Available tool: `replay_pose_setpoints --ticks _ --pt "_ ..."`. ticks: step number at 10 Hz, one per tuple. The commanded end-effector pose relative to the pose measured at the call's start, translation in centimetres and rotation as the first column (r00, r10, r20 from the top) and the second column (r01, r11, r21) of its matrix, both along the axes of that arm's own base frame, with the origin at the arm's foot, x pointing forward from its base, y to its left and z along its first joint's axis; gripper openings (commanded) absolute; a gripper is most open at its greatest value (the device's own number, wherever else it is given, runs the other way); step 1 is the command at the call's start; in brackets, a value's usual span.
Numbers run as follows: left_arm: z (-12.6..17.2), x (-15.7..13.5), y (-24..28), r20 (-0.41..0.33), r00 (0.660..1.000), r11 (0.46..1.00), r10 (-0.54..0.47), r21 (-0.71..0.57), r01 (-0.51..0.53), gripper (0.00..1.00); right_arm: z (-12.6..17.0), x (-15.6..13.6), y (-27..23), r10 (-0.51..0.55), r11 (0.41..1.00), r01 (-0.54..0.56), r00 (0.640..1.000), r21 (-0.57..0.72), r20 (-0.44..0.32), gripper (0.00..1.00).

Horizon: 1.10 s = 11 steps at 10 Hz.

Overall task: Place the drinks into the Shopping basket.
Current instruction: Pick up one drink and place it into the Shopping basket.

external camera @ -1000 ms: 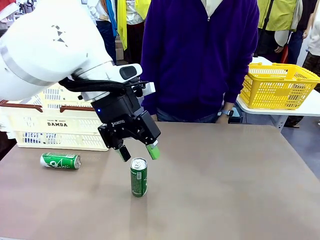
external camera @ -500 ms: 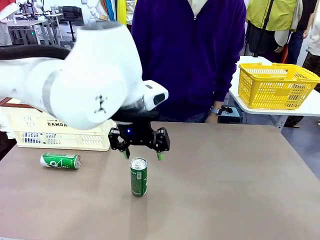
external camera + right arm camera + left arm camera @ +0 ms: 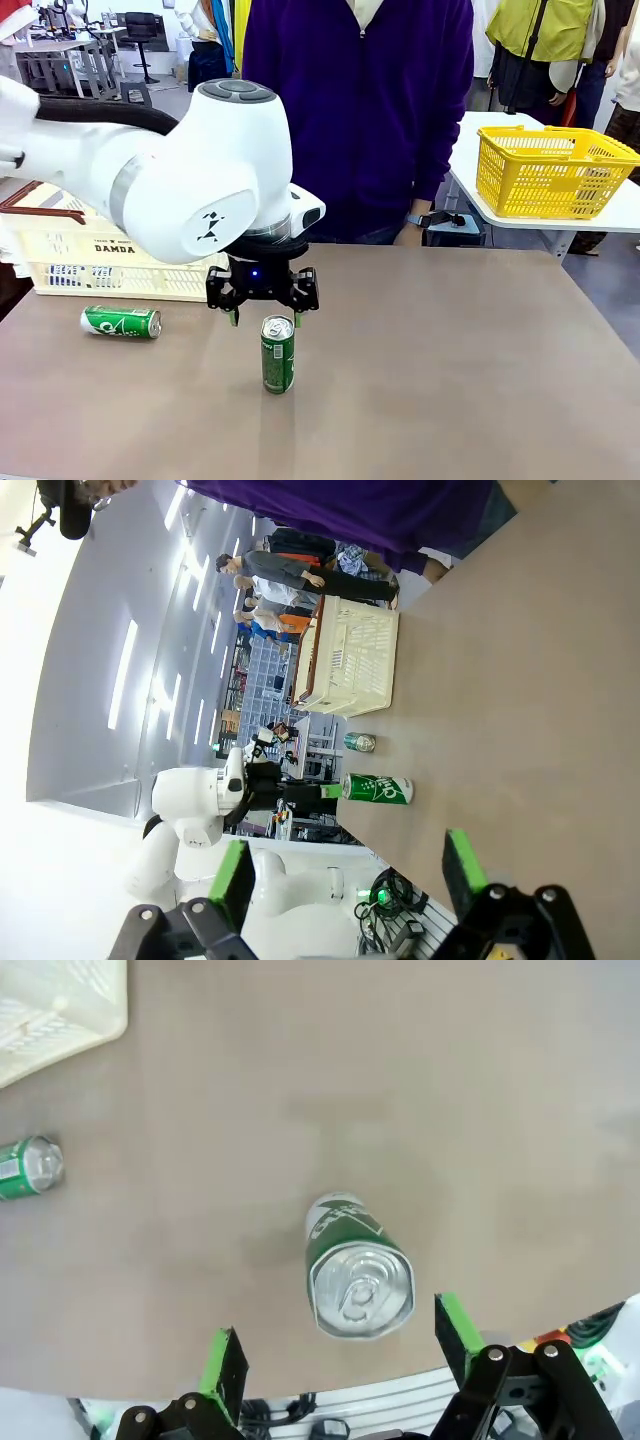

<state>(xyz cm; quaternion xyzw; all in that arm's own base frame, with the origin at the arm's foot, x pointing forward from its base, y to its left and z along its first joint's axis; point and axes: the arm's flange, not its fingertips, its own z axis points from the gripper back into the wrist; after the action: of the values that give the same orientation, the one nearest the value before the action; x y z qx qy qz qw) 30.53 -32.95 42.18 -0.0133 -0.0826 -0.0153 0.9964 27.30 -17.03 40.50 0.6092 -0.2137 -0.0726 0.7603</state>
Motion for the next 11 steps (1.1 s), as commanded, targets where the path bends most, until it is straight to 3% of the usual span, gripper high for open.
replay_pose_setpoints --ticks 1,9,10,11 --pt "-0.8 1.6 -0.7 -0.044 0.999 1.000 -0.005 -0.015 0.005 1.00 0.6 0.3 0.1 -0.012 1.000 0.012 1.000 0.027 -0.002 1.00" --pt "-4.5 4.1 -1.8 -0.205 0.978 0.999 -0.043 -0.020 0.040 1.00 0.6 0.3 0.1 -0.012 1.000 0.012 1.000 0.027 -0.002 1.00" --pt "-4.6 4.3 -1.8 -0.207 0.978 0.999 -0.039 -0.018 0.036 0.87 0.6 0.3 0.1 -0.012 1.000 0.012 1.000 0.027 -0.002 1.00" --pt "-4.6 4.3 -1.8 -0.206 0.978 0.999 -0.038 -0.011 0.036 0.27 0.6 0.3 0.1 -0.012 1.000 0.012 1.000 0.027 -0.002 1.00"
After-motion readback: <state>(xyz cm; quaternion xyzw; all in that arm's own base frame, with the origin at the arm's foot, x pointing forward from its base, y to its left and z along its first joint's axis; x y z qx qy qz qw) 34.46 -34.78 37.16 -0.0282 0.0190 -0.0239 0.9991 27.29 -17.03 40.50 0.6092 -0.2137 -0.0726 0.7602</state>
